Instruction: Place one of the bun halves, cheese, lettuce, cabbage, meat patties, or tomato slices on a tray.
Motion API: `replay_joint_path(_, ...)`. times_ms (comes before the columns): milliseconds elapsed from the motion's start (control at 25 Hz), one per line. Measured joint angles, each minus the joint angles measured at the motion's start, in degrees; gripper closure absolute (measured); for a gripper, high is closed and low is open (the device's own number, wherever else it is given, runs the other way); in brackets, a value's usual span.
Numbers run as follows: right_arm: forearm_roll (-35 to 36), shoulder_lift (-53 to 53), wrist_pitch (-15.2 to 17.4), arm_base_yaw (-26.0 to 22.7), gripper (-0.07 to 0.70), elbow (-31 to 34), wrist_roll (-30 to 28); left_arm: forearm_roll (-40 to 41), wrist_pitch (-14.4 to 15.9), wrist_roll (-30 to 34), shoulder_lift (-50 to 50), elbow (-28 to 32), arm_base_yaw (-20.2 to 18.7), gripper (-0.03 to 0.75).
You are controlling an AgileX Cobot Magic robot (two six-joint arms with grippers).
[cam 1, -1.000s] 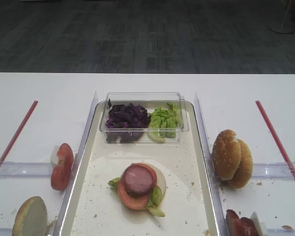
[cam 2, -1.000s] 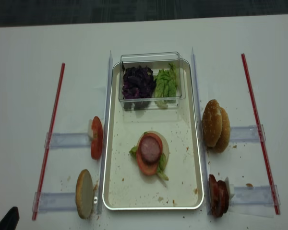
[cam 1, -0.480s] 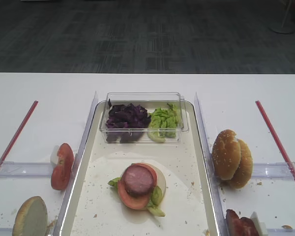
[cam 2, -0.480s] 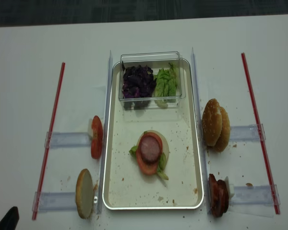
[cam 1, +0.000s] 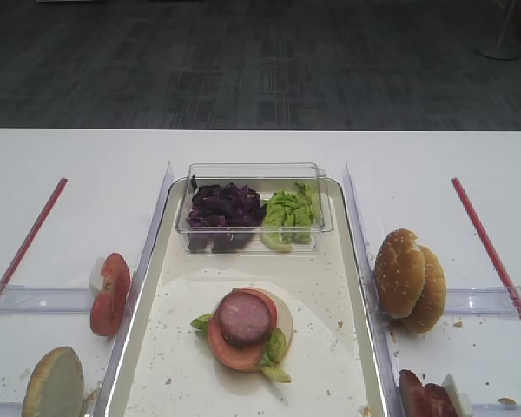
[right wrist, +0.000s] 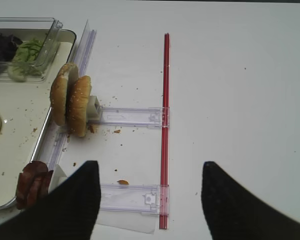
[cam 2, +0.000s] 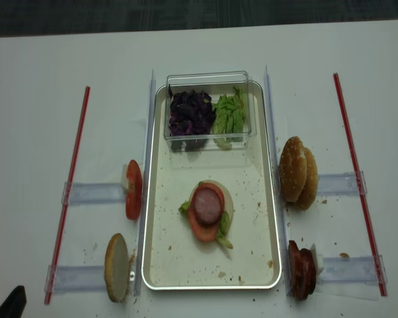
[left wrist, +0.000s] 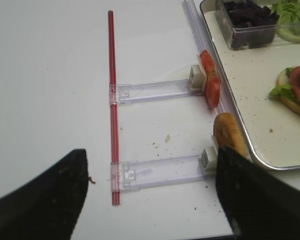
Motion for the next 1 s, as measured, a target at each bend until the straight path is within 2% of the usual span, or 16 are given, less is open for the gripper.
replay_joint_path(1000, 0.00, 0.00, 0.00, 0.00, 0.164, 0.00, 0.00, 0.00, 0.00, 0.00, 0.00, 0.00, 0.00, 0.224)
